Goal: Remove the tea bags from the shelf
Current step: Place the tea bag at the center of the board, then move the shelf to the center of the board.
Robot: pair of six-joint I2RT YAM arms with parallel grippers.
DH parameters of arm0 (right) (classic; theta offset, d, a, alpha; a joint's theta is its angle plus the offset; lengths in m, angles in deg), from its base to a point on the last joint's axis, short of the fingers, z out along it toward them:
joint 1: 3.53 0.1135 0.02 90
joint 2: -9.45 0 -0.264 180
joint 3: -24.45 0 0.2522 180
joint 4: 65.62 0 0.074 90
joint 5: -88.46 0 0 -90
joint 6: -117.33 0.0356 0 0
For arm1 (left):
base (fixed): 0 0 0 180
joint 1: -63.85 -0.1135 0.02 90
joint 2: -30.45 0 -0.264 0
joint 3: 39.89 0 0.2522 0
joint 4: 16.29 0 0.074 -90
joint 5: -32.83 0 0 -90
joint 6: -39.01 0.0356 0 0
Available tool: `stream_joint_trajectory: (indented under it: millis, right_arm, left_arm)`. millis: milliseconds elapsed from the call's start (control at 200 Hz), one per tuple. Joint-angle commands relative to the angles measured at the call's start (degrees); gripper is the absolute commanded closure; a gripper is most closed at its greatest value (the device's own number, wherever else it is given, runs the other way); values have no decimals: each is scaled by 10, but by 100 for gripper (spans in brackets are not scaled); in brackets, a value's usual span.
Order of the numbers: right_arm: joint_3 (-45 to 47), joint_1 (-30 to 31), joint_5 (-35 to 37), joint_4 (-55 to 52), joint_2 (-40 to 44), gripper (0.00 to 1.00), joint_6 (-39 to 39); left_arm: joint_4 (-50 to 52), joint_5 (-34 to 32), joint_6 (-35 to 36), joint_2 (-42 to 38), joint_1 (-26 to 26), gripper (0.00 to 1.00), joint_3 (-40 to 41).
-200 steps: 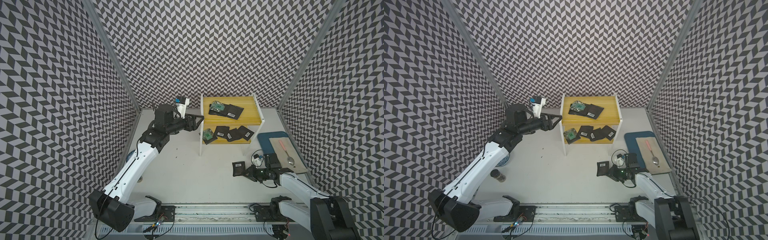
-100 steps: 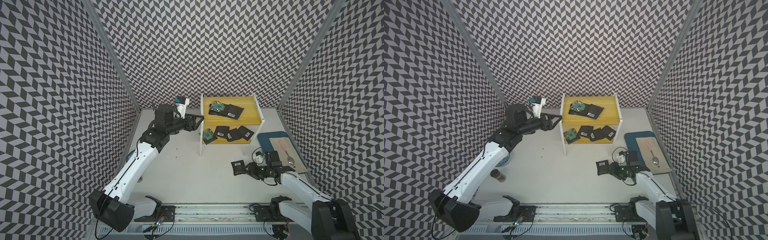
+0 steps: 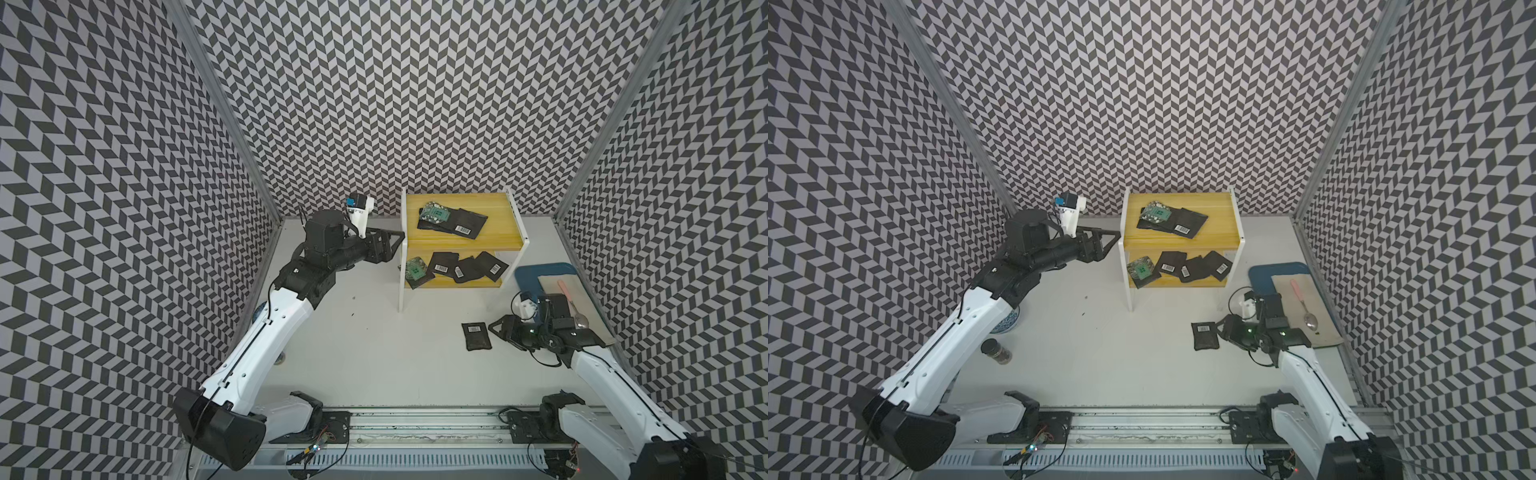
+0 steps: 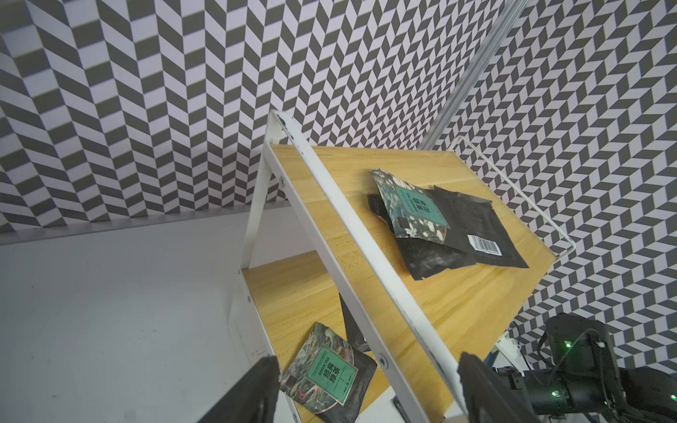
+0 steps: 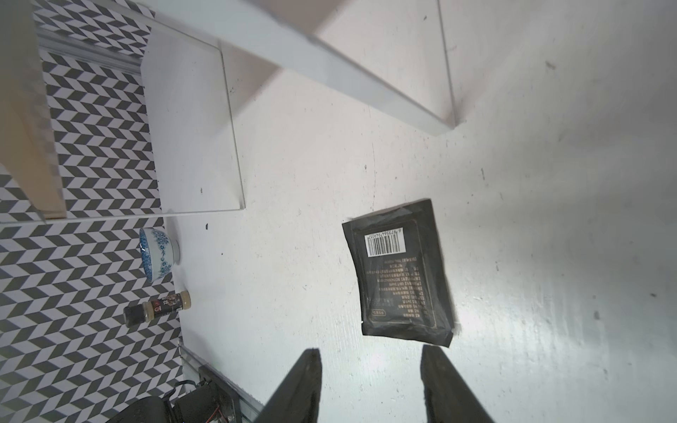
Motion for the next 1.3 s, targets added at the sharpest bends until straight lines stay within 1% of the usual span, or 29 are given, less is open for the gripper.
stream_joint_trajectory:
  millis: [0, 145, 235, 340, 481, 566, 641, 766, 866, 1021, 1082, 1182, 1292]
  right_arm:
    - [-40, 2, 55, 14, 17, 52, -5]
    - [-74, 1, 97, 36, 17, 51, -13]
    - [-80, 1, 116, 47, 11, 51, -17]
    - [-77, 1, 120, 71, 12, 51, -15]
    - [-57, 1, 125, 130, 17, 51, -16]
    - [-54, 1, 124, 161, 15, 52, -13]
    - [-58, 1, 123, 178, 10, 52, -14]
    - [-65, 1, 122, 195, -9, 52, -17]
    - [-70, 1, 118, 207, -25, 54, -15]
    - [-75, 1, 106, 223, -47, 56, -11]
    - [-75, 2, 106, 230, -56, 56, -11]
    - [-77, 2, 106, 240, -65, 56, -11]
    - [-77, 1, 106, 249, -68, 56, -11]
  left_arm:
    - [1, -31, 24, -48, 0, 21, 20]
    - [3, -37, 43, -99, 0, 25, 79]
    - [2, -32, 54, -130, 2, 26, 129]
    - [-12, -22, 57, -154, 6, 24, 190]
    - [-35, -41, 55, -158, 25, 24, 245]
    - [-58, -49, 49, -148, 46, 24, 265]
    - [-80, -72, 44, -136, 69, 23, 282]
    - [-114, -120, 40, -115, 97, 21, 301]
    - [-141, -141, 40, -93, 101, 22, 309]
    - [-163, -178, 40, -54, 101, 31, 299]
    - [-174, -179, 43, -40, 100, 36, 295]
    - [-181, -183, 48, -15, 100, 43, 285]
    - [-183, -202, 53, 6, 99, 46, 274]
